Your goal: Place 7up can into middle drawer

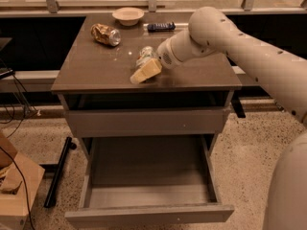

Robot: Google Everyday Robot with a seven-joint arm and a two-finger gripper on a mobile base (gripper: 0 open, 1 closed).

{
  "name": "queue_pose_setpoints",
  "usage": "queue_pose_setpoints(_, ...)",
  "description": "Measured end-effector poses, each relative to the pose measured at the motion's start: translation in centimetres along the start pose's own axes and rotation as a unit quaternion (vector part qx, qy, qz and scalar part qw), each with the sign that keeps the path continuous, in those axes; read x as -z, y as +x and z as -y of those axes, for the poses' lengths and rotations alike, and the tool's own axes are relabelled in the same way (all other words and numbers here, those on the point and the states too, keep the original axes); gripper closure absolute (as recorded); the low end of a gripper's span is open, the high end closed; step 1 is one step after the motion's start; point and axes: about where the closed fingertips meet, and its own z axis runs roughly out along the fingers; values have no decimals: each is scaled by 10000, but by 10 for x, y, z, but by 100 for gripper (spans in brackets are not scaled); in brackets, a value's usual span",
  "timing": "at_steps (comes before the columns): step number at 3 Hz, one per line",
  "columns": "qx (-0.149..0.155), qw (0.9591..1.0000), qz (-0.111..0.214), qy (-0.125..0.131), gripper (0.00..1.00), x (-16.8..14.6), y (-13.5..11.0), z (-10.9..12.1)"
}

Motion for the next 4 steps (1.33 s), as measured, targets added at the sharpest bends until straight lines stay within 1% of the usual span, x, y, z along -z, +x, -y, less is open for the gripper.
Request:
queue_pose_setpoints(1, -264, 9995, 174, 26, 0, -16, -7, 5)
queue_pose_setpoints(2, -421, 9987, 292, 26, 19, -23, -13, 7)
queue_pose_setpoints(4, -525, 9979, 361, 69, 66, -27, -18, 7)
